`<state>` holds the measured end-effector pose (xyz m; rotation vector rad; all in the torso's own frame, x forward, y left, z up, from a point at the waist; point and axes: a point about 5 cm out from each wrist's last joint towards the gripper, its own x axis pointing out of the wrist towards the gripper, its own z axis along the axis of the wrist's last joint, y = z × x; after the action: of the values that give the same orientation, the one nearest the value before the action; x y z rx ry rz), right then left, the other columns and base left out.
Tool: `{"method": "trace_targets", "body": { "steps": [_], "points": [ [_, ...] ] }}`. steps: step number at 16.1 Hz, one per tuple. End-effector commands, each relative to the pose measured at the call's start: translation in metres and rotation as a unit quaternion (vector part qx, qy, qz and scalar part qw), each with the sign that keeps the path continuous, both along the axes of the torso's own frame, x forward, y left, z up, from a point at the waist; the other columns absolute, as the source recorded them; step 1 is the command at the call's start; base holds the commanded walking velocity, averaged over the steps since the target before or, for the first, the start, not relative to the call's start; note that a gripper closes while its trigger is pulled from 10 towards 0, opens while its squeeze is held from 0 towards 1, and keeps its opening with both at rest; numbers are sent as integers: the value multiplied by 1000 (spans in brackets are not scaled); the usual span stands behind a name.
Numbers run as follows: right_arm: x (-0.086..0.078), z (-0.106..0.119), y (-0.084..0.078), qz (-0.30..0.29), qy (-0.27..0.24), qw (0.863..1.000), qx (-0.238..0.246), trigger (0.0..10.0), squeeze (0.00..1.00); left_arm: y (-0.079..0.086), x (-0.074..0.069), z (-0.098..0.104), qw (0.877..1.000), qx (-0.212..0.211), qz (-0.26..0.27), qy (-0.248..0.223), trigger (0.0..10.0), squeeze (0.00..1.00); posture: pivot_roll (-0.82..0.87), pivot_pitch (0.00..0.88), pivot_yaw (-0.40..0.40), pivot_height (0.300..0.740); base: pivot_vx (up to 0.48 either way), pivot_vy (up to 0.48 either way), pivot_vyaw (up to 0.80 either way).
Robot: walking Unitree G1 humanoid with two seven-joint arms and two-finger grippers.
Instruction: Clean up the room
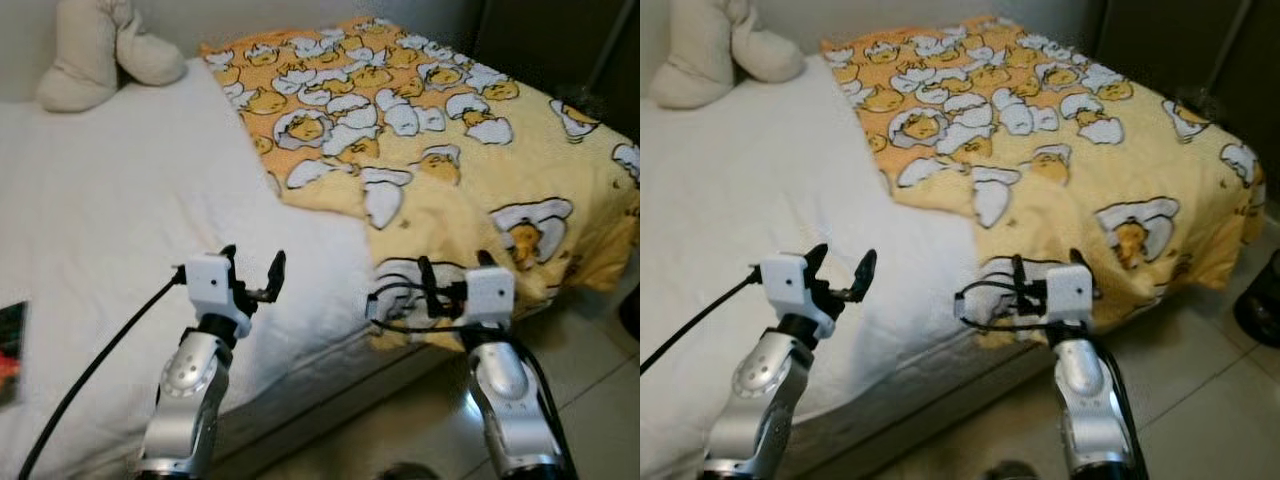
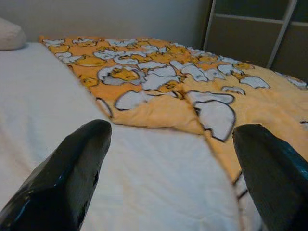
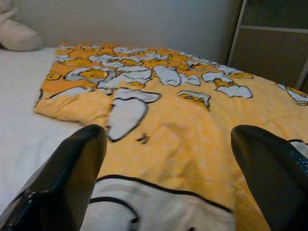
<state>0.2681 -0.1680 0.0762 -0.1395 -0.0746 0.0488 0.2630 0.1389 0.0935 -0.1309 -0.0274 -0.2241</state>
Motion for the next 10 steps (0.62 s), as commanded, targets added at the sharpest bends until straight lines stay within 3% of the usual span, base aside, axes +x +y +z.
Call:
{"method": "trace_targets", "body": {
  "steps": [1, 3, 7, 8, 10],
  "points": [
    [-3, -4, -8, -10, 8, 1000, -8, 10000, 0, -3, 4, 0, 1000, -6, 1, 9, 10000, 0, -121, 0, 91, 740, 0, -240, -769],
    [-4, -7, -8, -10, 14, 1000, -8, 10000, 0, 3, 9, -5, 999, 11, 22, 30, 10000, 0, -122, 0, 91, 740, 0, -120, -763],
    [-6, -8, -10, -11, 10, 1000, -7, 10000, 0, 7, 10, -5, 998, 40, 29, 25, 10000, 0, -126, 0, 90, 740, 0, 0, -725],
    [-6, -7, -11, -12, 8, 1000, -8, 10000, 0, 7, 9, -5, 998, 44, 28, 21, 10000, 0, -130, 0, 90, 740, 0, 0, 0],
    [-5, -6, -9, -7, 4, 1000, -12, 10000, 0, 7, 9, -5, 998, 38, 37, 23, 10000, 0, -130, 0, 90, 740, 471, 0, 0]
  ]
}}
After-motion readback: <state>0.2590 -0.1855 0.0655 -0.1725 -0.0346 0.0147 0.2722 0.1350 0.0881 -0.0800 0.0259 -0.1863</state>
